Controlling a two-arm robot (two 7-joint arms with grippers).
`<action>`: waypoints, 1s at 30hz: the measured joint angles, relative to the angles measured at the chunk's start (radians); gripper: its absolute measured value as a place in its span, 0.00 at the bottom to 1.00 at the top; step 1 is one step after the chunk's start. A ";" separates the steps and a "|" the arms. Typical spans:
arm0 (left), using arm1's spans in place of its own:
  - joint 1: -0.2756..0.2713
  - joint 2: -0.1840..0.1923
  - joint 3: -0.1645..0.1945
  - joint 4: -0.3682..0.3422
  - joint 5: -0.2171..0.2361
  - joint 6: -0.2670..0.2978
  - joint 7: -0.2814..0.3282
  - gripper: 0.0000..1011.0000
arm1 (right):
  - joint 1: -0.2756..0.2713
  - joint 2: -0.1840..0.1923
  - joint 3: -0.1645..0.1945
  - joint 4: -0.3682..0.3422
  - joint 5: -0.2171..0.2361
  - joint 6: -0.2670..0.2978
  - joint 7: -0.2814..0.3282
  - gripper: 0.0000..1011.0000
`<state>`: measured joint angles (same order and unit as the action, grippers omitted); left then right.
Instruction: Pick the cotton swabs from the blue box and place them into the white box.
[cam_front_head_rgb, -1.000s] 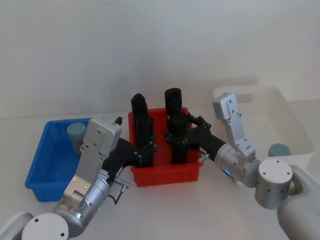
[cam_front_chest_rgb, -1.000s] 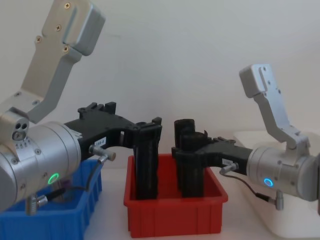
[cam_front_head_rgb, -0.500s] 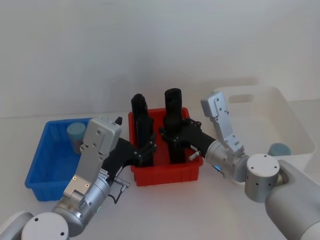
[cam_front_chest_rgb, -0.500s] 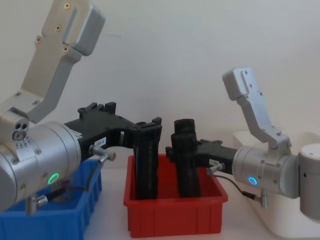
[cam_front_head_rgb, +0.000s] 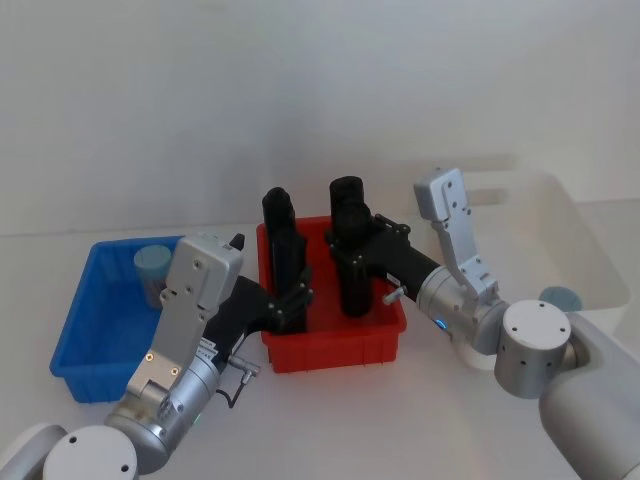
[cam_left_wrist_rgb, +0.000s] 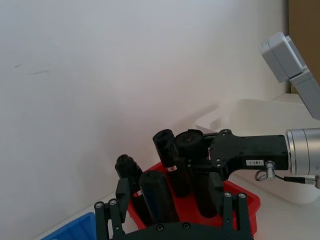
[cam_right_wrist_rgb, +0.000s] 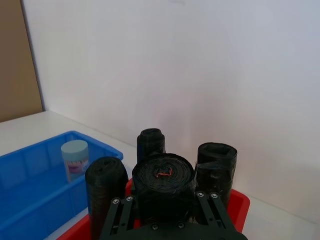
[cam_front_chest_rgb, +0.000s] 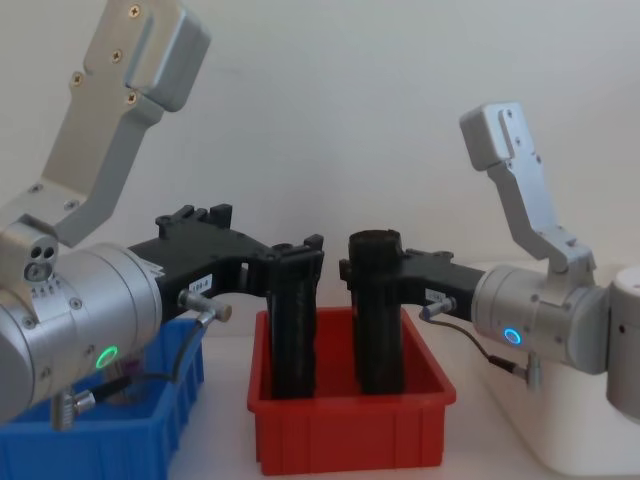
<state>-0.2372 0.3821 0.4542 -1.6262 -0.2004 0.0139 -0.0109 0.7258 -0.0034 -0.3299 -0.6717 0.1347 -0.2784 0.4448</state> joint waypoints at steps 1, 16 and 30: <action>0.000 0.000 0.000 0.000 0.000 0.000 0.000 0.99 | -0.007 0.003 0.001 -0.016 0.002 0.003 -0.001 0.50; 0.000 0.000 0.000 0.000 0.000 0.000 0.000 0.99 | -0.148 0.075 0.037 -0.399 0.043 0.069 -0.061 0.50; 0.000 0.000 0.000 0.000 0.000 0.000 0.000 0.99 | -0.252 0.147 0.077 -0.685 0.023 0.173 -0.181 0.50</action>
<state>-0.2372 0.3821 0.4542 -1.6262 -0.2004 0.0138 -0.0109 0.4740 0.1432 -0.2533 -1.3564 0.1578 -0.1059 0.2634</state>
